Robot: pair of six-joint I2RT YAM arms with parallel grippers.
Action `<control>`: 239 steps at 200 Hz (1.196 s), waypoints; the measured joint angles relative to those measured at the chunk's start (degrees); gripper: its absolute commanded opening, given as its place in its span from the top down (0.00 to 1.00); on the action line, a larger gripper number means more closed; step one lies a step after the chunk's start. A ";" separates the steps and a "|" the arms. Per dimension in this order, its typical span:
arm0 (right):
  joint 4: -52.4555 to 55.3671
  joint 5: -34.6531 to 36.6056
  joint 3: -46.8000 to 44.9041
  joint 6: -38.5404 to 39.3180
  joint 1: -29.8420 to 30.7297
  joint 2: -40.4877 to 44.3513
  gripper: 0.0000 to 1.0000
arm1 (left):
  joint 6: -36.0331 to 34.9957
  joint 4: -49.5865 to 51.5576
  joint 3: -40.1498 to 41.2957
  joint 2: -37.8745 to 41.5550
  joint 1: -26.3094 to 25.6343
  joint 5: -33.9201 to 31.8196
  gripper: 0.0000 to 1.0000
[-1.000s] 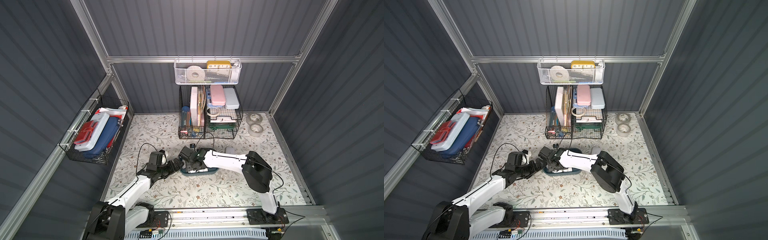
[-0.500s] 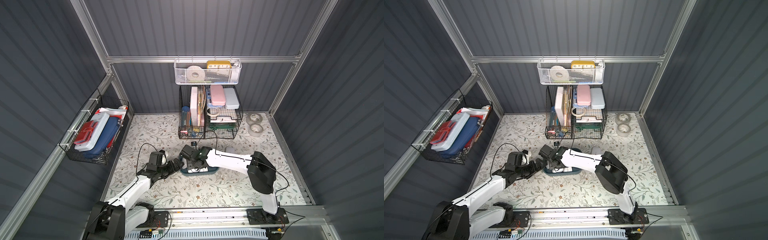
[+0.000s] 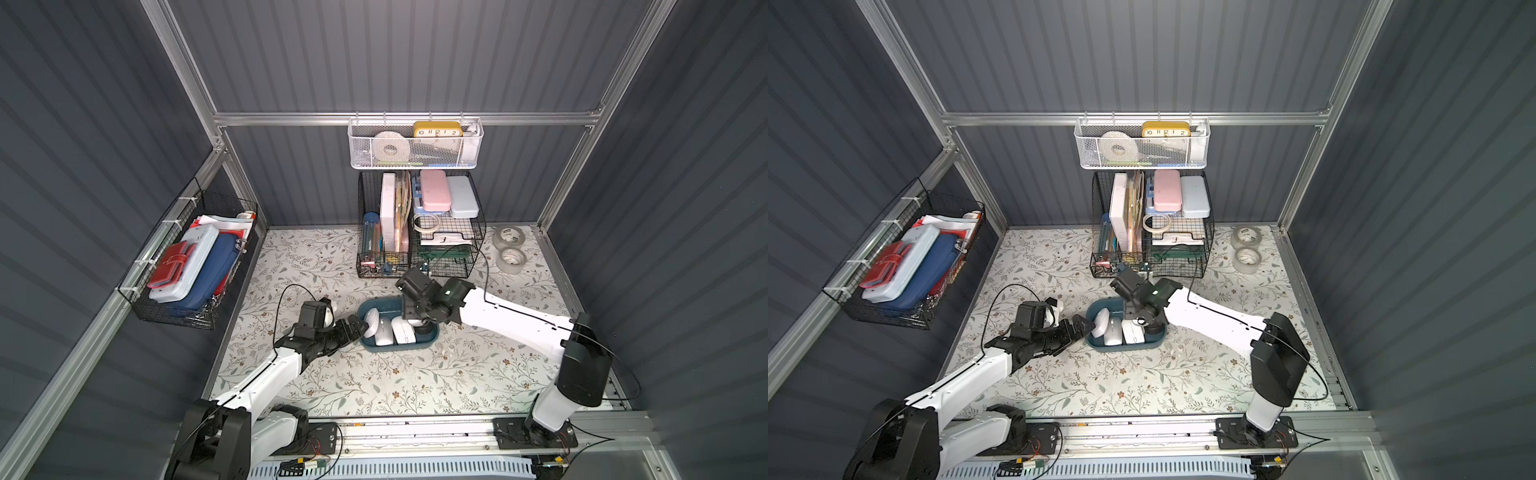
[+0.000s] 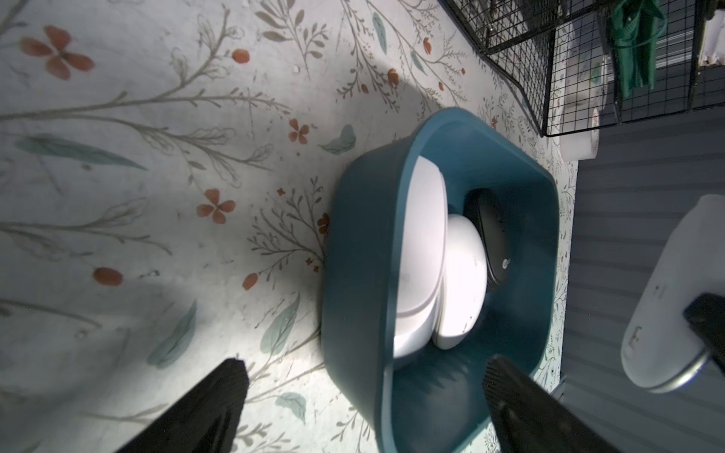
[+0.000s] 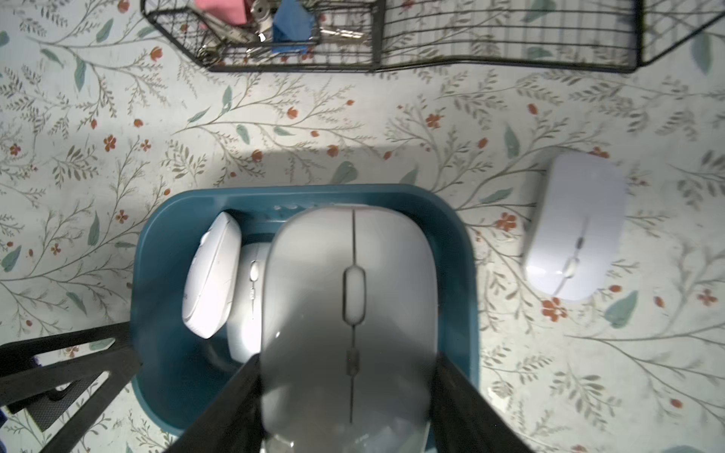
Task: Take out the mouse from the storage box
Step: Place the mouse at the center of the board.
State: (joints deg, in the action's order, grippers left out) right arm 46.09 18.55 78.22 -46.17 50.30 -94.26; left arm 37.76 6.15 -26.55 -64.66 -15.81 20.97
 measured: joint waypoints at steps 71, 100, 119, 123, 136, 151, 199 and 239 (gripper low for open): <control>0.20 1.22 -14.19 2.51 -11.87 13.53 0.35 | -0.44 1.01 -2.21 -0.85 -1.29 0.02 0.01; -0.24 1.14 -18.93 4.24 -18.38 15.91 0.35 | -0.72 1.66 -2.58 -1.01 -1.60 -0.11 0.01; -0.76 0.68 -20.96 5.70 -22.73 15.96 0.35 | -0.83 1.70 -2.69 -1.09 -1.90 -0.42 0.01; -0.87 0.48 -21.27 5.99 -23.56 15.91 0.35 | -0.87 1.73 -2.69 -1.09 -1.90 -0.46 0.01; -1.53 -0.31 -22.23 6.95 -26.27 15.56 0.35 | -0.90 1.86 -2.80 -1.22 -2.03 -0.66 0.01; -2.43 -1.20 -22.77 7.78 -29.00 14.69 0.35 | -0.92 1.84 -3.02 -1.53 -2.21 -1.01 0.01; -4.61 -4.50 -21.46 10.73 -36.48 5.03 0.34 | -0.92 1.88 -3.85 -2.73 -2.32 -1.77 0.01; -5.60 -6.03 -18.27 12.61 -38.86 -2.32 0.34 | -0.94 2.08 -4.50 -3.19 -2.45 -2.51 0.01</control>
State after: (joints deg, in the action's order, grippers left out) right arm 40.49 12.51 59.94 -33.56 11.44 -96.57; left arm 36.82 8.23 -31.05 -67.85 -18.26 18.46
